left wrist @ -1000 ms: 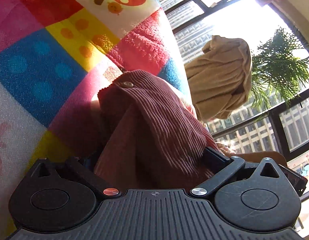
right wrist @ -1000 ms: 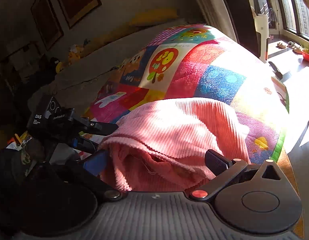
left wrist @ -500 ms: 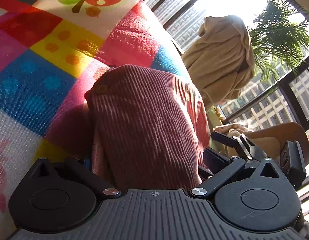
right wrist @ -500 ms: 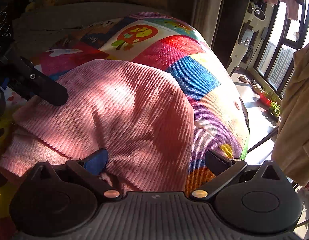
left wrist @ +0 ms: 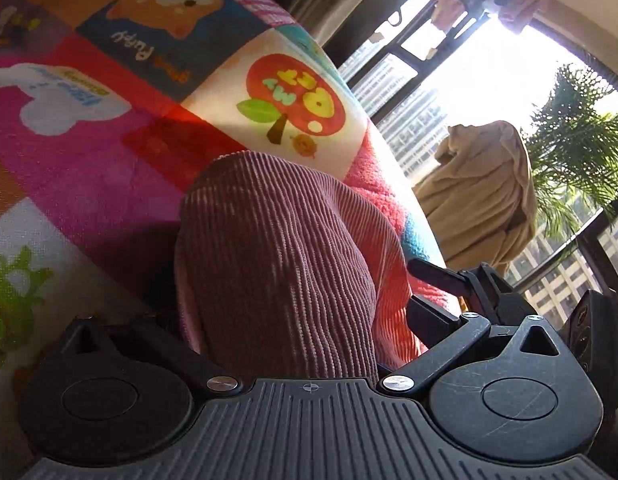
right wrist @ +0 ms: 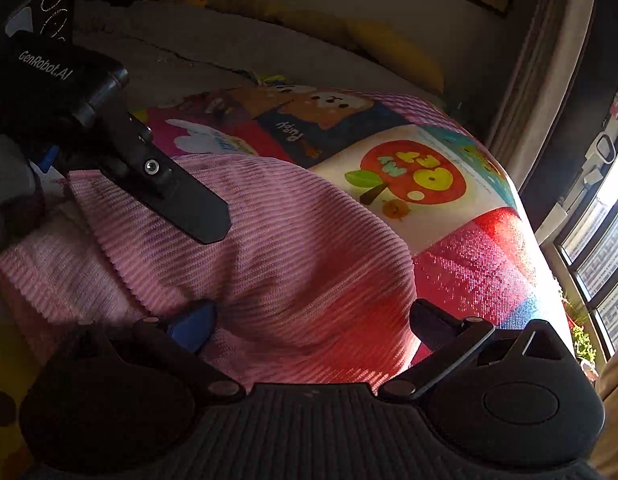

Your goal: Fold clothes

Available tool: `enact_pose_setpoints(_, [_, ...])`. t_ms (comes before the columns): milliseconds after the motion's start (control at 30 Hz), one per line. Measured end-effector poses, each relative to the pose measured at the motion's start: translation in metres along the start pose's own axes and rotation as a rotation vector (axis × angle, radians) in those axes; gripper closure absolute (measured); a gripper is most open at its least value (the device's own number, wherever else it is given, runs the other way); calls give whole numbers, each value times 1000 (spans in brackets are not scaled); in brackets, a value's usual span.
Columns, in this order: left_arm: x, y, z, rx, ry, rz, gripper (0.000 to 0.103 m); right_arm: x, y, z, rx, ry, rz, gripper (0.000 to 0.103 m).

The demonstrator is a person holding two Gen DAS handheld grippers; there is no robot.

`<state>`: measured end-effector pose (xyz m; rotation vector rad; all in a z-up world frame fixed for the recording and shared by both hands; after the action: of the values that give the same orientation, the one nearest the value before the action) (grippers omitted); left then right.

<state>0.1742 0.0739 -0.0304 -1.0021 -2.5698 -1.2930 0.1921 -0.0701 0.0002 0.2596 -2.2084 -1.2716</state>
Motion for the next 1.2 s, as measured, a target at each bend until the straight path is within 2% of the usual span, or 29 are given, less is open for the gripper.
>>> enact_pose_setpoints(100, [22,17,38,44,93,-64,0,-28,13,11,-24,25,-8,0])
enact_pose_setpoints(167, [37,21,53,54,133,-79,0,-28,16,9,-67,65,4,0])
enact_pose_setpoints(300, [51,11,53,-10,144,-78,0,-11,21,-15,-218,128,-4,0])
enact_pose_setpoints(367, [48,7,47,-64,183,-76,0,-6,26,-37,-291,43,-30,0])
enact_pose_setpoints(467, [45,-1,39,-155,254,-80,0,-22,20,-59,-293,-101,10,0])
enact_pose_setpoints(600, [46,-18,28,-262,316,-73,0,-23,-3,-64,-321,-117,51,0])
enact_pose_setpoints(767, [60,-30,22,-267,360,-80,0,-22,-32,-70,-356,-132,103,0])
enact_pose_setpoints(800, [62,-32,21,-269,368,-82,0,-9,-27,-64,-355,-97,63,0])
enact_pose_setpoints(933, [63,-36,19,-275,393,-101,0,24,-12,-17,-213,95,13,0])
enact_pose_setpoints(1033, [63,-37,19,-279,402,-115,0,26,-15,17,-82,144,33,0])
enact_pose_setpoints(1167, [64,-37,20,-275,400,-123,0,12,-22,25,4,27,32,0])
enact_pose_setpoints(1200, [64,-37,19,-279,404,-123,0,9,-22,20,-29,13,42,0])
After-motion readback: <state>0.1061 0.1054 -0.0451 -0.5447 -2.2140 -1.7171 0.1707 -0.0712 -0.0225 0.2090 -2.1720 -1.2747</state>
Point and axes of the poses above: each gripper's, at about its wrist camera, not at the fingertips, and x roughly against the way its jaws point, z to its left, y to its top, the point moved 7 cm from there along -x, roughly the way its jaws point, and after that the axes turned 11 degrees about -z, right-handed, at the moved point
